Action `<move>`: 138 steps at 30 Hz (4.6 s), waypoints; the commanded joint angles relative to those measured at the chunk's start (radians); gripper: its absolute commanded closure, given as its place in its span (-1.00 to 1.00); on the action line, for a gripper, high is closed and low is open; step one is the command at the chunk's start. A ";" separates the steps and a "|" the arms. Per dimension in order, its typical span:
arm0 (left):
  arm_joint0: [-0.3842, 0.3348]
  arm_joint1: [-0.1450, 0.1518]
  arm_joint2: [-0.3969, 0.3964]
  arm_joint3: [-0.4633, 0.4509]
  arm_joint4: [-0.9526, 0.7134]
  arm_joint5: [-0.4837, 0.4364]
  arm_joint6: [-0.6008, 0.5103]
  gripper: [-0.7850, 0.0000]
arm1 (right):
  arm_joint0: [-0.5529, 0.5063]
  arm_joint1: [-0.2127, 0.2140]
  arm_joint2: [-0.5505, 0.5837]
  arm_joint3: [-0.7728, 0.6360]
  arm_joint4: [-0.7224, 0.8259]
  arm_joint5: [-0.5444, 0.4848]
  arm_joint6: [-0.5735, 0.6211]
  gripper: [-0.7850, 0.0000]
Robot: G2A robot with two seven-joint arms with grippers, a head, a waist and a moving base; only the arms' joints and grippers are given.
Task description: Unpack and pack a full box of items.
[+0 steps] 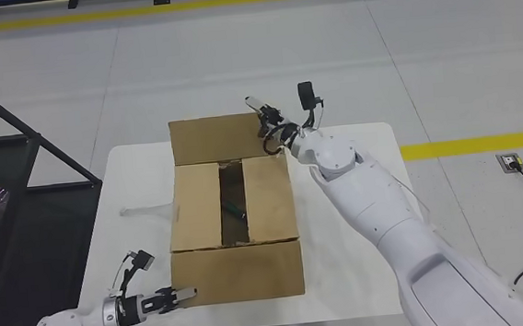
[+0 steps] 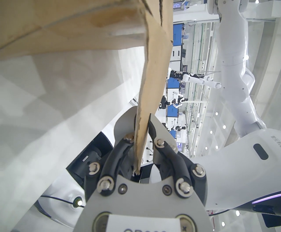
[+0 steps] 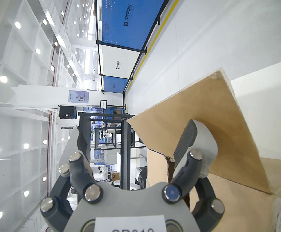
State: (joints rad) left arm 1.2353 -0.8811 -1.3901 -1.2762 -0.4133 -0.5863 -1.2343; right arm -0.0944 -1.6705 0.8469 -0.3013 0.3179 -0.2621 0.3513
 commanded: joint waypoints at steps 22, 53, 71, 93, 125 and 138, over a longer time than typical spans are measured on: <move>-0.018 0.101 0.098 0.050 0.012 -0.106 0.107 -1.00 | -0.001 -0.002 0.080 0.111 0.042 0.083 0.006 -1.00; 0.236 0.140 -0.166 -0.114 0.211 -0.345 0.697 -1.00 | -0.015 -0.077 -0.014 -0.001 -0.112 0.044 0.456 -1.00; 0.363 0.104 -0.202 -0.361 0.503 -0.110 1.067 -1.00 | -0.024 -0.132 -0.041 0.060 -0.122 0.107 0.460 -1.00; 0.366 0.094 -0.193 -0.381 0.474 -0.070 1.069 -1.00 | -0.072 -0.125 -0.051 -0.019 -0.172 0.135 0.450 -1.00; 0.408 0.038 -0.151 -0.531 0.911 0.140 1.218 -1.00 | -0.108 -0.126 0.034 -0.114 -0.064 -0.121 0.635 -1.00; 0.364 0.003 -0.093 -0.587 1.010 0.419 1.300 -1.00 | -0.072 -0.162 0.011 -0.135 -0.065 -0.142 0.642 -1.00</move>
State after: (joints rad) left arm 1.6045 -0.8755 -1.4881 -1.8628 0.5941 -0.1894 0.0569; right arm -0.1693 -1.8292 0.8602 -0.4387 0.2537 -0.4050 0.9965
